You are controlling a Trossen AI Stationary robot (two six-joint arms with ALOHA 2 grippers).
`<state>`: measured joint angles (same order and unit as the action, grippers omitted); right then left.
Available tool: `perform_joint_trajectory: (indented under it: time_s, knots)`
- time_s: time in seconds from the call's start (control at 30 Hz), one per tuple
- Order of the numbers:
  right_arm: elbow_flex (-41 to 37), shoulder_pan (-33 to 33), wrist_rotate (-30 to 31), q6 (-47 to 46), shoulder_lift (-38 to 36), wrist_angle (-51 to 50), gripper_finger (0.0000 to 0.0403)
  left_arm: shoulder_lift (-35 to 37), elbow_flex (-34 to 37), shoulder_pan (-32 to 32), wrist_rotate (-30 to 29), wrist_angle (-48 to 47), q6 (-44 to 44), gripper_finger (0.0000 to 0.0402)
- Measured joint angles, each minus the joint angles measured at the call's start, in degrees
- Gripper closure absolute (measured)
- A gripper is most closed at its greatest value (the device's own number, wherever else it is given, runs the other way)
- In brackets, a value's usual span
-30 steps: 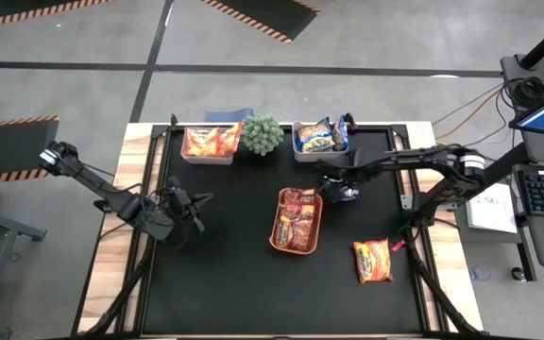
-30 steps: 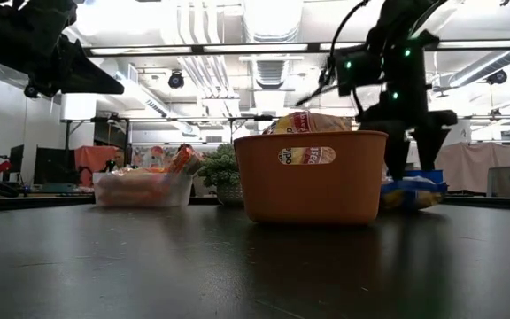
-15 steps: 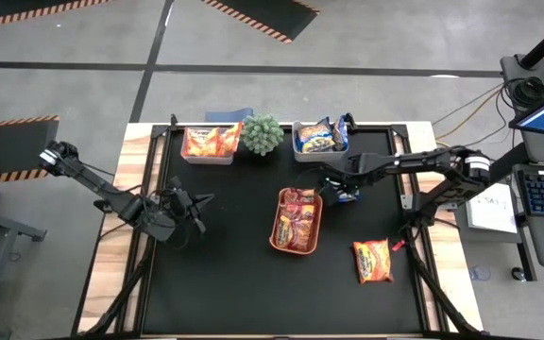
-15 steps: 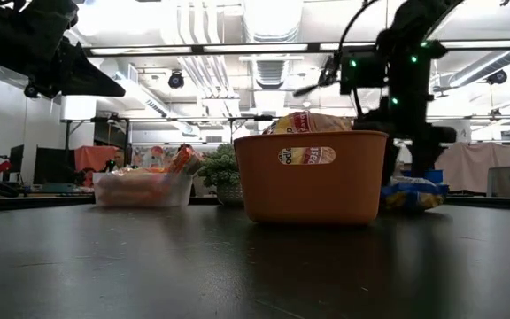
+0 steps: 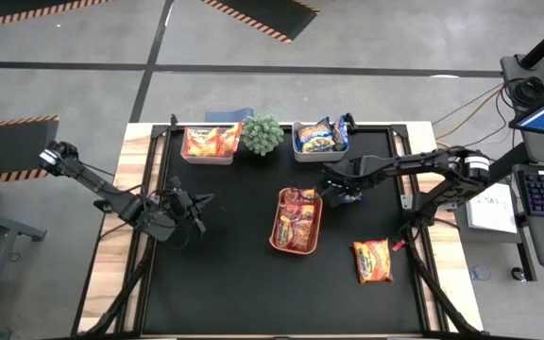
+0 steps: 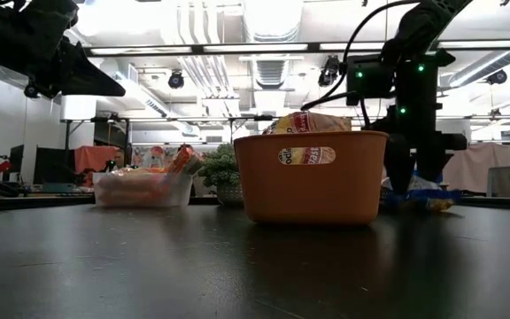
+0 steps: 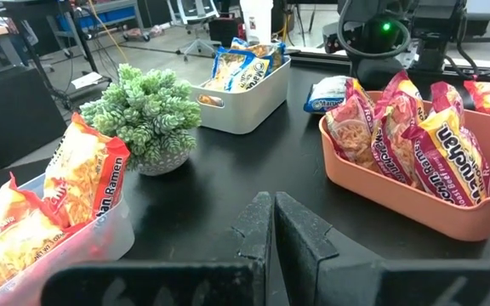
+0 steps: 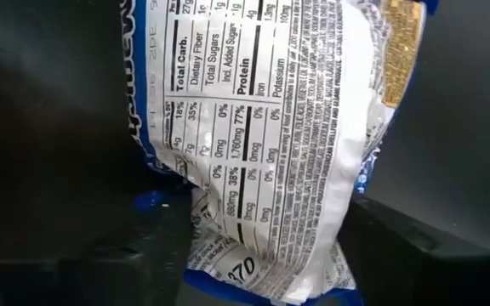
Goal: Sort Maruchan noodles
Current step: Put the blue noodle pack into the gray bin
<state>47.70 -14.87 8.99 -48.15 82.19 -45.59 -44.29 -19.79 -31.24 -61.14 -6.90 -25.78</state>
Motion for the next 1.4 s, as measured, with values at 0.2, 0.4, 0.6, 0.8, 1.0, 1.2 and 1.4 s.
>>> perform_joint_trajectory:
  time_s: [0.2, 0.4, 0.6, 0.8, 1.0, 1.2, 1.4]
  knots:
    - [0.4, 0.0, -0.31, 0.43, -0.07, -0.85, 0.0216, 0.0, 0.0, -0.02, 0.0, 0.02, 0.02, 0.0402]
    - [3.17, 0.0, -0.52, 2.04, -0.48, -2.03, 0.0258, 0.0, 0.0, -0.07, 0.0, 0.07, 0.02, 0.0402]
    - [6.12, -0.02, -0.55, 4.61, -1.44, -2.46, 0.0309, 0.0, 0.0, -0.07, 0.0, 0.16, 0.04, 0.0402]
    - [8.91, -0.02, -0.57, 7.55, -2.96, -3.77, 0.0374, 0.02, 0.0, -0.04, 0.0, 0.76, 0.24, 0.0402]
    - [10.45, -0.02, -0.46, 9.87, -7.33, -3.64, 0.0393, 0.02, 0.0, -0.04, 0.0, 2.01, 1.7, 0.0402]
    - [10.97, -0.02, -0.46, 11.3, -14.55, -2.78, 0.0394, -0.02, 0.02, -0.04, 0.0, 7.23, 6.83, 0.0402]
    - [9.98, -0.04, -4.68, 12.3, -21.51, 4.61, 0.0394, -0.27, 0.02, -0.04, -0.02, 14.47, 14.43, 0.0402]
